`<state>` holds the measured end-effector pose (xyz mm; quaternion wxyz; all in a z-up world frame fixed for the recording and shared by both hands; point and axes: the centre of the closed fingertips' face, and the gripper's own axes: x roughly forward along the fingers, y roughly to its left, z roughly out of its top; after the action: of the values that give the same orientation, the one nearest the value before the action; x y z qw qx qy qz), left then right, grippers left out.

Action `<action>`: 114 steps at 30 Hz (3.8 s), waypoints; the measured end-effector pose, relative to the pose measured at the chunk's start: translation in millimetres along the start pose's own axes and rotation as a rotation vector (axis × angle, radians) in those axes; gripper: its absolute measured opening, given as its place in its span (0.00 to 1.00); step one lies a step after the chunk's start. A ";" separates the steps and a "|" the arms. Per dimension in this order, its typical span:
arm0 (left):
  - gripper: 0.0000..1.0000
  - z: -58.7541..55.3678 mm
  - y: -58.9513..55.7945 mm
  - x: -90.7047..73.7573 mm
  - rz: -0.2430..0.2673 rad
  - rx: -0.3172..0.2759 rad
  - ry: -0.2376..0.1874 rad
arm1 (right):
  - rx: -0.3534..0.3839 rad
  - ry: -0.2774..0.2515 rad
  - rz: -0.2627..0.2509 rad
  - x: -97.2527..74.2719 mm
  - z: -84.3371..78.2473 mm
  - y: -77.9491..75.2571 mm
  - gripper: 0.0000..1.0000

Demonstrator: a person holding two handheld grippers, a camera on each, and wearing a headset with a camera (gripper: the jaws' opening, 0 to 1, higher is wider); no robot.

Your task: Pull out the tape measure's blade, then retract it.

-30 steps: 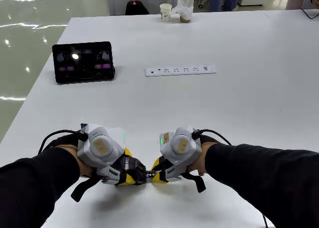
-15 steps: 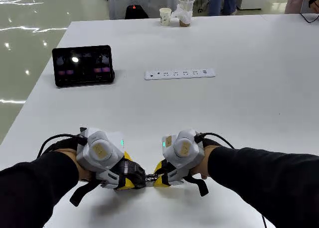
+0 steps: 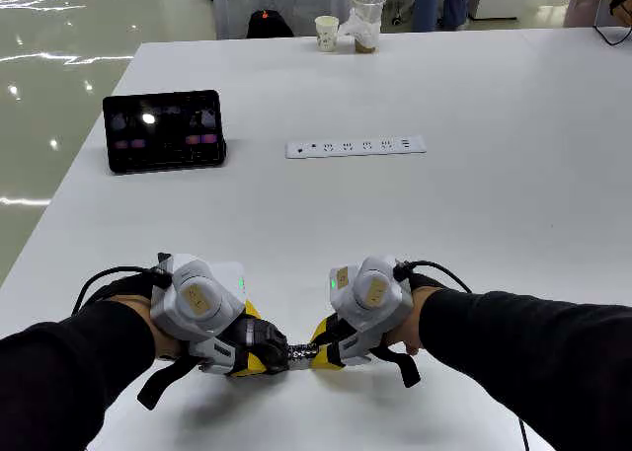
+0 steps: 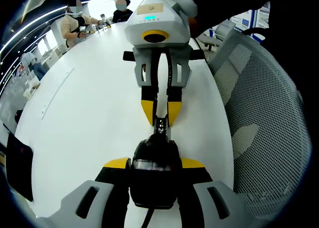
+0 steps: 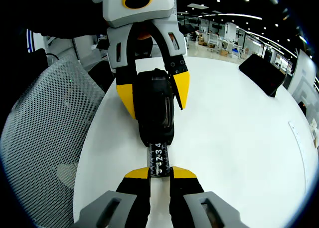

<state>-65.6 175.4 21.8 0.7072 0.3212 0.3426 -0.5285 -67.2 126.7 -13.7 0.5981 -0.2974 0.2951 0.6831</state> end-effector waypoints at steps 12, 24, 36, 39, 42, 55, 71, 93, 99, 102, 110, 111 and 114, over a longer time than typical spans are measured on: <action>0.31 -0.2 0.4 -0.6 0.000 0.001 0.003 | 0.005 0.004 -0.008 -4.9 -6.9 -1.6 0.11; 0.31 -0.6 0.6 -0.4 0.002 0.000 0.003 | 0.012 0.009 -0.008 -8.0 -10.8 -2.2 0.11; 0.31 0.1 0.4 0.2 0.001 -0.001 0.002 | 0.019 0.008 -0.012 -10.6 -13.7 -1.7 0.11; 0.31 0.2 0.3 0.4 0.002 -0.002 0.001 | 0.020 0.007 -0.011 -11.0 -13.7 -1.4 0.11; 0.31 0.1 0.3 0.3 0.004 -0.004 0.000 | 0.019 0.011 -0.011 -11.9 -14.7 -1.3 0.11; 0.31 0.3 -0.5 0.1 0.004 0.001 -0.001 | 0.031 0.014 -0.017 -17.3 -20.6 -2.0 0.11; 0.31 0.0 -0.3 0.8 0.005 0.007 -0.003 | 0.037 0.017 -0.019 -21.3 -25.1 -2.2 0.11; 0.31 1.5 -1.0 1.1 0.006 0.002 -0.008 | 0.032 0.019 -0.013 -25.5 -30.6 -1.6 0.10; 0.31 1.5 -0.8 1.3 0.006 0.001 -0.010 | 0.038 0.019 -0.013 -29.3 -34.2 -2.7 0.11; 0.31 1.2 -0.6 1.2 0.007 0.001 -0.009 | 0.038 0.021 -0.013 -30.6 -36.0 -2.4 0.11; 0.31 0.8 -0.7 0.9 0.006 0.001 -0.009 | 0.040 0.024 -0.014 -33.3 -40.0 -2.3 0.11; 0.31 0.8 -0.7 0.9 0.006 0.001 -0.009 | 0.039 0.026 -0.015 -34.3 -40.7 -2.0 0.11; 0.31 0.7 -0.5 0.8 0.006 0.002 -0.009 | 0.039 0.028 -0.016 -36.9 -43.4 -2.2 0.11</action>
<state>-65.9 174.3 21.5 0.7099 0.3207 0.3379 -0.5283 -58.7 70.4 -13.9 0.6052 -0.2977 0.3145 0.6680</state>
